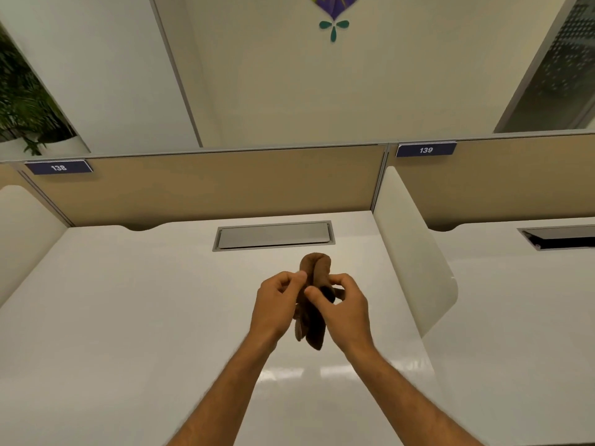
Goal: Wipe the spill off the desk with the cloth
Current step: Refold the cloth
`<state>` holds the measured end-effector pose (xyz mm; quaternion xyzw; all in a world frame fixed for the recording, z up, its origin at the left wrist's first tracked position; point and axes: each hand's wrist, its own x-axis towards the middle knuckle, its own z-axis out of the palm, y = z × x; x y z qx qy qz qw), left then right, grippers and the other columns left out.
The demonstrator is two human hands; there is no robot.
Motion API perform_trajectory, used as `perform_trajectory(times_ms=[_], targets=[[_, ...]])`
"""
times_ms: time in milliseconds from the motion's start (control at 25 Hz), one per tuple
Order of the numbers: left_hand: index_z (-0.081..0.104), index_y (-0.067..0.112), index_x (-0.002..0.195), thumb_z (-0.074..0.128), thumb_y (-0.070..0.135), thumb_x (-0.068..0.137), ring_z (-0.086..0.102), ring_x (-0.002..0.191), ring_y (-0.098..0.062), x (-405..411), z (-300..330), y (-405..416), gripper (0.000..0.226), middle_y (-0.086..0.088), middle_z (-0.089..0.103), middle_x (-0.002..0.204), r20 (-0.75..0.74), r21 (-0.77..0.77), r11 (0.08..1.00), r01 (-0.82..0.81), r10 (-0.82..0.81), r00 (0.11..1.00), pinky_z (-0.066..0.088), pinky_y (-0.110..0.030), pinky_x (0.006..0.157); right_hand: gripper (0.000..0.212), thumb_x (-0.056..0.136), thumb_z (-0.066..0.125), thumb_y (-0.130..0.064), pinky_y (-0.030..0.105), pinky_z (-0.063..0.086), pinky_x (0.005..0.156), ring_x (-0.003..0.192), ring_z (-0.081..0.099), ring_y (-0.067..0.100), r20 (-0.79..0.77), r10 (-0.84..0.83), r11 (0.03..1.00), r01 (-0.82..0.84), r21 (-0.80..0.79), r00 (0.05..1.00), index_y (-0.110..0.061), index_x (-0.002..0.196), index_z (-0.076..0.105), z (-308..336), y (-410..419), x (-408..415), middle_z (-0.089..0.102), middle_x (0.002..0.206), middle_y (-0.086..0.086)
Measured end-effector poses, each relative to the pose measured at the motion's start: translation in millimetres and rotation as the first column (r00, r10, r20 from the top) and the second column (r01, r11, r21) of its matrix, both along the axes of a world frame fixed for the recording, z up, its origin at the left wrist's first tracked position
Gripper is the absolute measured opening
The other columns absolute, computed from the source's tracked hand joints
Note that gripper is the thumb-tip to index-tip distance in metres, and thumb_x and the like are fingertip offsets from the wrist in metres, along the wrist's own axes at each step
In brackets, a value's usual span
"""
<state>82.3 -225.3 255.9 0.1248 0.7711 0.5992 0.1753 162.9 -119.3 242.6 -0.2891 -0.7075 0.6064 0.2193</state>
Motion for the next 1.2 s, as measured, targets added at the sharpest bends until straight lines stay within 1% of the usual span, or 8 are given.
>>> perform_trajectory(times_ms=[80,200,360,520,640,760,920,1200], targets=[[0.079,0.028,0.095,0.043,0.039,0.111,0.078,0.09,-0.011,-0.3,0.1,-10.1,0.042,0.006,0.08,0.09,0.024,0.024,0.993,0.113,-0.114,0.993,0.062,-0.022,0.075,0.041,0.081,0.087,-0.032,0.003,0.05,0.064,0.091,0.065,0.006,0.027,0.037,0.999,-0.037,-0.007,0.999,-0.031,0.107,0.055,-0.7,-3.4,-2.4,0.063,0.104,-0.018],[0.08,0.032,0.112,0.039,0.035,0.112,0.076,0.107,-0.009,-6.4,-5.3,-29.1,0.041,0.009,0.081,0.11,0.067,0.075,0.972,0.223,-0.228,0.971,0.06,-0.021,0.095,0.032,0.085,0.08,-0.01,0.01,0.054,0.062,0.083,0.069,0.014,0.014,-0.021,1.0,0.021,-0.006,1.0,-0.028,0.099,0.057,-5.2,2.6,-6.1,0.067,0.095,-0.007],[0.068,0.034,0.126,0.059,0.021,0.106,0.067,0.122,-0.009,-21.8,-25.7,-48.1,0.025,0.012,0.073,0.127,0.091,0.063,0.995,0.082,-0.088,0.992,0.053,-0.02,0.096,0.025,0.086,0.071,0.002,0.018,0.055,0.061,0.072,0.067,0.008,-0.066,-0.062,0.983,0.049,-0.175,0.996,-0.021,0.091,0.063,-8.7,12.6,-11.0,0.069,0.08,-0.008],[0.052,0.033,0.145,0.075,0.037,0.095,0.06,0.132,-0.018,-45.1,-52.2,-61.6,0.055,0.005,0.063,0.143,0.263,0.079,0.982,0.17,-0.185,0.947,0.047,-0.038,0.111,0.024,0.093,0.068,0.001,0.026,0.06,0.074,0.087,0.074,0.017,-0.117,-0.023,0.937,-0.019,-0.348,0.993,-0.018,0.107,0.069,-15.3,22.4,-18.5,0.076,0.098,0.0],[0.063,0.034,0.135,0.079,0.054,0.079,0.073,0.115,-0.022,-47.9,-62.8,-58.6,0.061,0.002,0.073,0.132,0.339,0.186,0.929,0.32,-0.366,0.867,0.061,-0.042,0.096,0.027,0.096,0.062,0.002,0.03,0.061,0.077,0.098,0.074,0.025,-0.119,-0.04,0.876,-0.023,-0.482,0.992,-0.013,0.118,0.067,-21.7,28.0,-16.6,0.077,0.109,0.006],[0.067,0.031,0.127,0.085,0.042,0.078,0.077,0.101,-0.028,-60.3,-68.9,-38.3,0.053,-0.002,0.074,0.125,0.389,0.184,0.942,0.281,-0.333,0.859,0.065,-0.043,0.078,0.027,0.098,0.056,-0.001,0.034,0.06,0.075,0.101,0.067,0.031,-0.09,-0.055,0.821,-0.006,-0.571,0.994,-0.003,0.124,0.061,-35.6,38.4,-14.4,0.07,0.114,0.014],[0.064,0.024,0.131,0.086,0.017,0.087,0.071,0.062,-0.023,-75.8,-81.3,1.4,0.05,-0.011,0.076,0.116,0.419,0.129,0.975,0.18,-0.218,0.881,0.054,-0.034,0.05,0.038,0.1,0.059,-0.045,0.042,0.06,0.079,0.102,0.069,0.026,0.099,0.049,0.837,0.013,-0.548,0.994,-0.011,0.113,0.068,-50.4,79.7,-9.8,0.073,0.108,0.008],[0.064,0.03,0.133,0.058,-0.011,0.084,0.072,0.076,-0.022,-112.5,-124.3,92.3,0.064,-0.005,0.076,0.118,0.407,0.029,0.948,0.318,-0.302,0.862,0.059,-0.035,0.063,0.021,0.091,0.077,-0.015,0.033,0.062,0.076,0.098,0.074,0.027,0.279,-0.11,0.898,0.216,-0.383,0.954,-0.013,0.112,0.07,-111.1,181.7,-32.5,0.077,0.107,0.01]])
